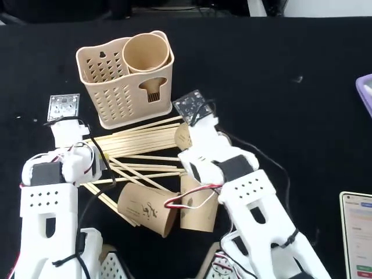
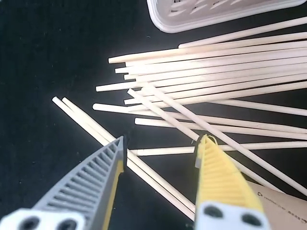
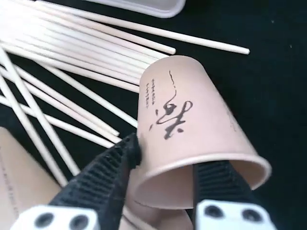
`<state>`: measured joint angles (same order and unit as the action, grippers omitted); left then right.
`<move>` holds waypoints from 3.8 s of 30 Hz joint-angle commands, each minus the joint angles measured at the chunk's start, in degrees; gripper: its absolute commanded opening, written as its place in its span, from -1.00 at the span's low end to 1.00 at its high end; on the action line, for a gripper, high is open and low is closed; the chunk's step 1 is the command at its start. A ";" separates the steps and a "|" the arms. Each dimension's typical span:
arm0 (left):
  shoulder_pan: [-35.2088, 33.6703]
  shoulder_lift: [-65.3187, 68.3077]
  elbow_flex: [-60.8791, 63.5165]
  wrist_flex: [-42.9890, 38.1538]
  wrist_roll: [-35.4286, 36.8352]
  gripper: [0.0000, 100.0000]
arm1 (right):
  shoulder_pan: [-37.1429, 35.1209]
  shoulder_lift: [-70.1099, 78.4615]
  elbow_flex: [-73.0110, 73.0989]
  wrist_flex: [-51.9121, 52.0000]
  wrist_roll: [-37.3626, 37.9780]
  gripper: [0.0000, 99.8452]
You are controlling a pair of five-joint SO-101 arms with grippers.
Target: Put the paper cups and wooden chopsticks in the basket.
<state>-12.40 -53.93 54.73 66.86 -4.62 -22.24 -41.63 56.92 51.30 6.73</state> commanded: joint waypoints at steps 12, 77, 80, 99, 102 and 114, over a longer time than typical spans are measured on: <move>-0.57 -1.23 -0.22 -0.62 0.18 -0.51 | -0.97 -0.75 -1.89 -3.96 2.73 -0.97; -0.75 -1.32 0.40 -0.18 0.00 -0.51 | -9.32 54.02 -96.92 21.45 24.26 -0.98; -0.75 -1.32 0.40 0.00 0.00 -0.51 | -9.23 53.76 -96.92 21.71 24.26 -0.98; -0.75 -1.32 -0.13 1.23 -0.18 -0.51 | -8.44 55.34 -108.18 28.66 22.51 -0.51; -0.75 -1.32 -0.13 1.23 -0.18 -0.51 | -8.53 55.34 -115.12 34.20 22.51 -0.58; -0.75 -1.32 -0.13 1.32 -0.18 -0.51 | -5.98 51.65 -126.29 50.11 22.33 -0.60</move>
<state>-12.40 -53.93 55.25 67.82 -4.62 -30.15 14.20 -69.85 99.30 29.76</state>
